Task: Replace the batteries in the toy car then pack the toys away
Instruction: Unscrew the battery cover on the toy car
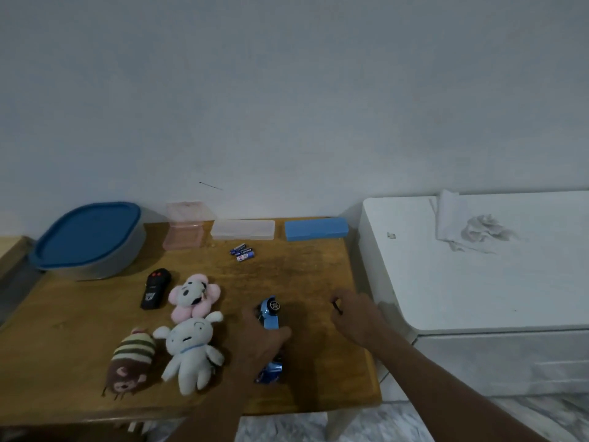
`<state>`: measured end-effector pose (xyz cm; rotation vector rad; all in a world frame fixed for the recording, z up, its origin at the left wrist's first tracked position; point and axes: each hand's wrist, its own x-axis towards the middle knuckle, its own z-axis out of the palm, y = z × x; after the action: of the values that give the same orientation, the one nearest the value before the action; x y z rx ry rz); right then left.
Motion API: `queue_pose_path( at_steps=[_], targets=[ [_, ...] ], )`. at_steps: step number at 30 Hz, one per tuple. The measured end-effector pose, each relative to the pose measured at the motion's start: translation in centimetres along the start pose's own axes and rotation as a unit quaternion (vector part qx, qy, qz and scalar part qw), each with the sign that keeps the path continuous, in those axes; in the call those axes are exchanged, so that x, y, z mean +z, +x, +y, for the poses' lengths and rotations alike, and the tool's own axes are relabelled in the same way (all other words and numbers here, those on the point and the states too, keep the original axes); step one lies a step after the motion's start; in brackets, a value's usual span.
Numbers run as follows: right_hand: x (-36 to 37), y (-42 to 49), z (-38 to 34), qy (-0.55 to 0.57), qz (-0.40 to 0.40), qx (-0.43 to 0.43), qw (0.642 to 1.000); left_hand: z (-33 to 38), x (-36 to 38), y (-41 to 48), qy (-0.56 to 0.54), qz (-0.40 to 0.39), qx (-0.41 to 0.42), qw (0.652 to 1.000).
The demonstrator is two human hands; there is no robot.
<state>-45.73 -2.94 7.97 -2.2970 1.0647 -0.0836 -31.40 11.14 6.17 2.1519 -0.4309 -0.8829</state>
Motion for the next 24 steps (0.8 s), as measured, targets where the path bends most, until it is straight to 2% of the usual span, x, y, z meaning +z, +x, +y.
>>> queue_pose_path(
  at_steps=[3,8,12,17,20,24],
  targets=[
    [0.1,0.3,-1.3,-0.018,0.008,0.009,1.000,-0.6,-1.9,0.5,-0.141,-0.068,-0.035,0.987],
    [0.5,0.5,-3.6,-0.036,0.027,0.010,0.999,-1.4,-4.5,1.0,-0.321,-0.147,-0.068,0.933],
    [1.0,0.9,-5.2,-0.045,0.039,0.027,0.998,-1.0,-5.9,0.8,-0.398,-0.224,-0.127,0.880],
    [0.6,0.3,-7.8,0.025,0.102,0.044,0.993,-1.0,-7.0,1.5,-0.435,-0.297,-0.121,0.841],
    [0.2,-0.2,-8.8,0.115,0.167,0.078,0.976,-1.2,-7.2,2.1,-0.406,-0.309,-0.120,0.852],
    [-0.6,-0.3,-9.8,0.240,0.206,0.097,0.944,-1.0,-7.2,3.0,-0.363,-0.290,-0.070,0.883]
  ],
)
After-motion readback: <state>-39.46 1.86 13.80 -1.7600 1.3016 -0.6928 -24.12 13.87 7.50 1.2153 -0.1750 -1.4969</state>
